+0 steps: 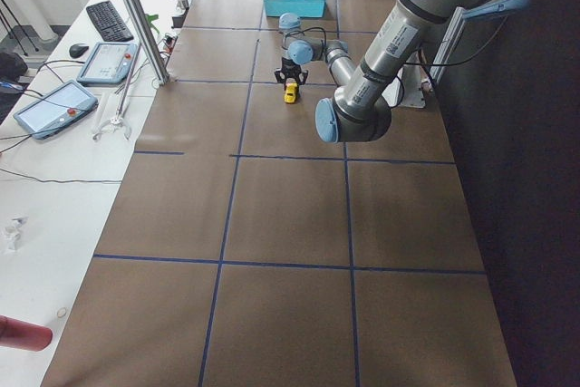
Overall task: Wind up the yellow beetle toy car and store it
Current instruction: 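Press the car down and drag it back toward the robot with the left gripper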
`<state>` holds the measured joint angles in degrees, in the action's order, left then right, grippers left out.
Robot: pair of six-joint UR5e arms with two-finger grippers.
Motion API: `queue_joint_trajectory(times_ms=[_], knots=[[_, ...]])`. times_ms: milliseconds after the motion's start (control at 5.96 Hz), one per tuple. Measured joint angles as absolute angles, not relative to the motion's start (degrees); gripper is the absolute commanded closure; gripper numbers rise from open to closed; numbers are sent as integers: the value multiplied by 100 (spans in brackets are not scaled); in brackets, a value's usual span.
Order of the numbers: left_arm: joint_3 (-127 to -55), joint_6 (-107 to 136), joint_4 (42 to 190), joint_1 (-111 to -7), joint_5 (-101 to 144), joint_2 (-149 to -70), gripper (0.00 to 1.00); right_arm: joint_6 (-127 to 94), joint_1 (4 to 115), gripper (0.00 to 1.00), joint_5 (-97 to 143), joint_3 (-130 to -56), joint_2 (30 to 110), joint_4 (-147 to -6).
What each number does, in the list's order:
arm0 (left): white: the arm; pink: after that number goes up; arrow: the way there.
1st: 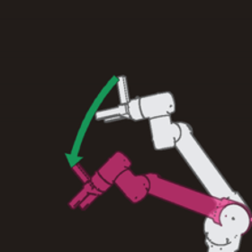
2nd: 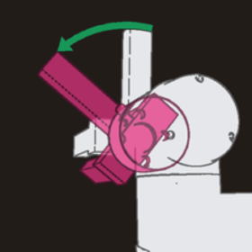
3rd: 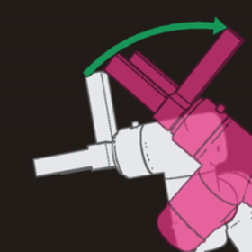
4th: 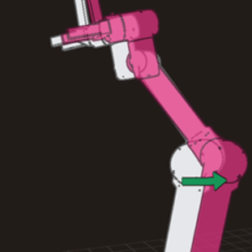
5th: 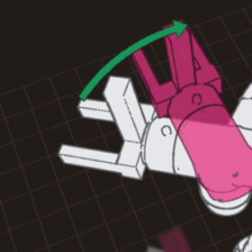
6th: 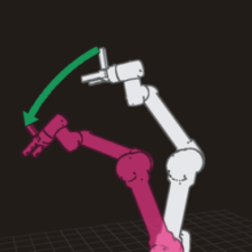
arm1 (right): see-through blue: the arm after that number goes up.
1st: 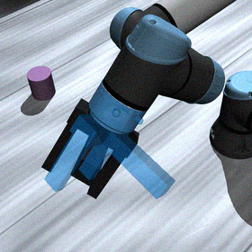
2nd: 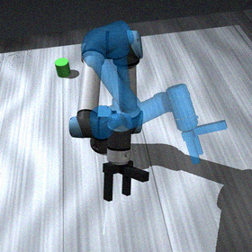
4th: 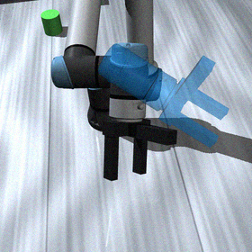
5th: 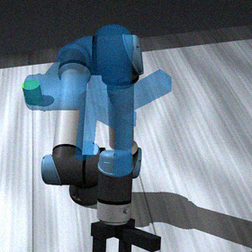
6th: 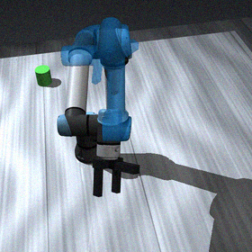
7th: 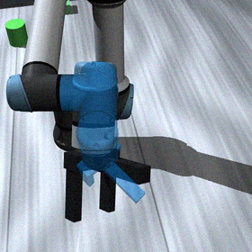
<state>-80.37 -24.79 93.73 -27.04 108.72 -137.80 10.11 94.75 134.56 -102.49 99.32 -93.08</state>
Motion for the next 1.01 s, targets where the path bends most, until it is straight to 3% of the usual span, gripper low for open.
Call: queue_joint_trajectory(times_ms=[336,1007], knots=[[-8081,-2464,9459,-2742,10885,-13766,99,1017,9475,0,13454,-10248,9932,-9308],[-8269,-2443,9873,-2876,10907,-13669,100,1019,9470,0,13456,-10248,9932,-9308]])
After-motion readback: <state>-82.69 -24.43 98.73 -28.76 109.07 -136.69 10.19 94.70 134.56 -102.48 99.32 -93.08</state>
